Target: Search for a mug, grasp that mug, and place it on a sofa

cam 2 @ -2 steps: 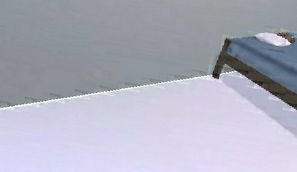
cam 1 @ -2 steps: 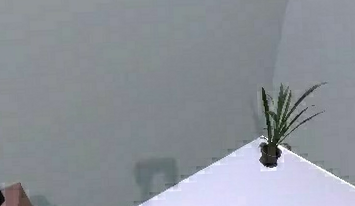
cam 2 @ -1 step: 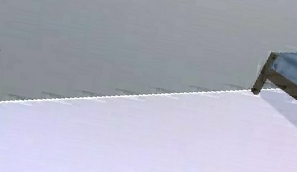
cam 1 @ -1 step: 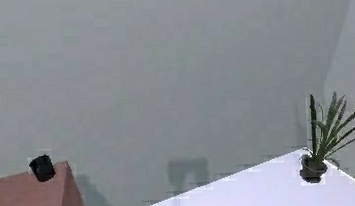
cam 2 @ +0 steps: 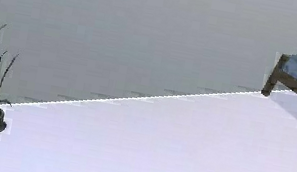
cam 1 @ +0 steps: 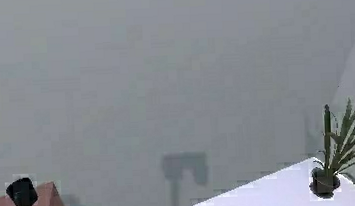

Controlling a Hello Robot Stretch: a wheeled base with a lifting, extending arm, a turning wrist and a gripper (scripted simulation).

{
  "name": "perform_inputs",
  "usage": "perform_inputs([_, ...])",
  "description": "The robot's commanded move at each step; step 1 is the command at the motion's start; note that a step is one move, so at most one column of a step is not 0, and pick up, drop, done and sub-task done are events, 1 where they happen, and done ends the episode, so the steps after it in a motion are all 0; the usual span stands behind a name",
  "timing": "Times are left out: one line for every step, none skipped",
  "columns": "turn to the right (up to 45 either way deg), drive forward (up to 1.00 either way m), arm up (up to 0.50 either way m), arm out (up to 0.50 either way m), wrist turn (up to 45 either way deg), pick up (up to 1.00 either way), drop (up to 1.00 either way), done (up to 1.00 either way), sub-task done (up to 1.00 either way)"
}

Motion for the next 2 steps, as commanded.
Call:
perform_inputs([-45.0,0.00,0.00,0.00,0.0,0.00,0.00,0.00,0.00])
perform_inputs([-45.0,0.00,0.00,0.00,0.0,0.00,0.00,0.00,0.00])
